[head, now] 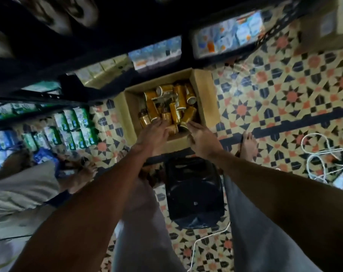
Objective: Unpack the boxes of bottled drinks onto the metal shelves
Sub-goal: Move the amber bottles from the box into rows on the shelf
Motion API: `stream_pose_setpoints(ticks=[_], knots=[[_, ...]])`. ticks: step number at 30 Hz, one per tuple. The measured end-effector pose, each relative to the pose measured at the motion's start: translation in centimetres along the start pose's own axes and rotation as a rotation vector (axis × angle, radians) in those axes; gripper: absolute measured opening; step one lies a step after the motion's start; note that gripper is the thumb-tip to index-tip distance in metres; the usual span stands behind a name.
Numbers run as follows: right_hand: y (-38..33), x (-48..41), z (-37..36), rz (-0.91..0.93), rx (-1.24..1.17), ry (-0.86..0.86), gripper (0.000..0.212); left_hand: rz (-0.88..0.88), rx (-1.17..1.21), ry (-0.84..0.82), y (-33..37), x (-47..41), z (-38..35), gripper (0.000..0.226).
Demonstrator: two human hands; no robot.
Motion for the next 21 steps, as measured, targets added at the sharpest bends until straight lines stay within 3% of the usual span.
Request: stream_pose_setpoints(ticks=[11,17,21], knots=[[4.2,-8.7,-5.3,-0.15,-0.123,-0.094,0.028,0.267,0.192,-0.063,-8.1,-5.1,-7.0,0.041],[5.4,-15.6,-6.8,-0.283,-0.327,-0.002,0.038,0.316,0.215,-0.091,-12.6,-8.2,-10.1,0.04],[6.2,-19.9,-8.0,-0.36,-0.262,0.086,0.043,0.27,0.139,-0.19,-14.8,-9.1,-13.3,0.05]])
Point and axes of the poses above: each hand's wrist, its own x-axis away from the middle knuckle, its own z-axis out of the back of the hand, y = z × x, the point moved 4 cm from there along -x, towards the middle knuckle, and after that the axes turned 8 degrees about -z, right-handed, at the moved point
